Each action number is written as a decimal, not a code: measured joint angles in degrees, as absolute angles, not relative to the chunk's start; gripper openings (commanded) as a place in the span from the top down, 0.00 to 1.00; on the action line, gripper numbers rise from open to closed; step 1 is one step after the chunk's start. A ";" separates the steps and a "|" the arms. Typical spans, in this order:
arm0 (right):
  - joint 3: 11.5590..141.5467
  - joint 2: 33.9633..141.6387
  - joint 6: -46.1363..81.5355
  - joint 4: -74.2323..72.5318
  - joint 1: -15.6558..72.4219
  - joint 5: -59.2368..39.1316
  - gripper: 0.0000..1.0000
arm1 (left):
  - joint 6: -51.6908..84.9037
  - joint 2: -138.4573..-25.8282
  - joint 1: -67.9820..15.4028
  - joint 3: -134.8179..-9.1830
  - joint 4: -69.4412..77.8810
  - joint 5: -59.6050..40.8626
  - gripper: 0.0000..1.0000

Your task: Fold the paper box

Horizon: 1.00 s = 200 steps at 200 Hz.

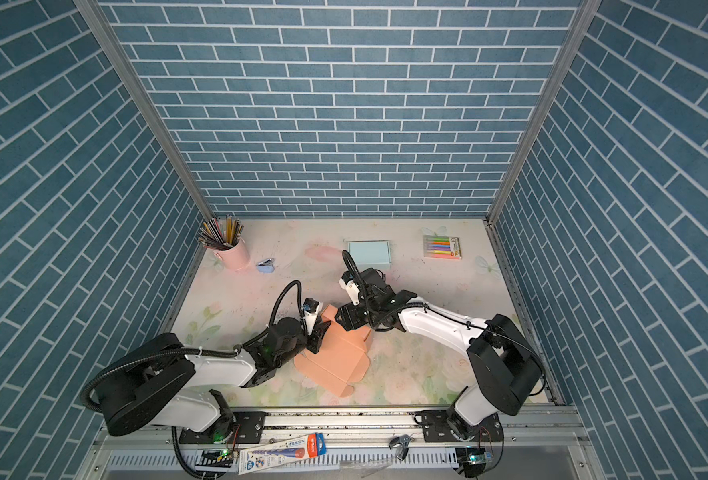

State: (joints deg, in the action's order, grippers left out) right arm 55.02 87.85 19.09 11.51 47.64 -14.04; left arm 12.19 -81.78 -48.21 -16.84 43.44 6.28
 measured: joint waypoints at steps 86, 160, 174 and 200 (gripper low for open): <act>55.02 86.98 18.06 12.53 47.70 -12.32 0.25 | 13.58 -78.59 -48.42 -15.88 41.71 6.07 0.64; 55.02 85.12 17.89 12.86 47.07 -13.37 0.24 | 14.55 -74.89 -48.42 -14.22 40.25 5.93 0.64; 55.02 84.23 17.89 12.84 46.85 -13.61 0.23 | 14.61 -74.56 -48.42 -14.17 40.14 5.93 0.63; 55.02 83.35 17.63 12.80 46.70 -14.48 0.23 | 14.74 -73.58 -48.42 -14.11 40.03 5.91 0.63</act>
State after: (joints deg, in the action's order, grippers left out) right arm 55.02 83.35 17.63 12.80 46.70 -14.48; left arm 14.74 -73.58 -48.42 -14.11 40.03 5.91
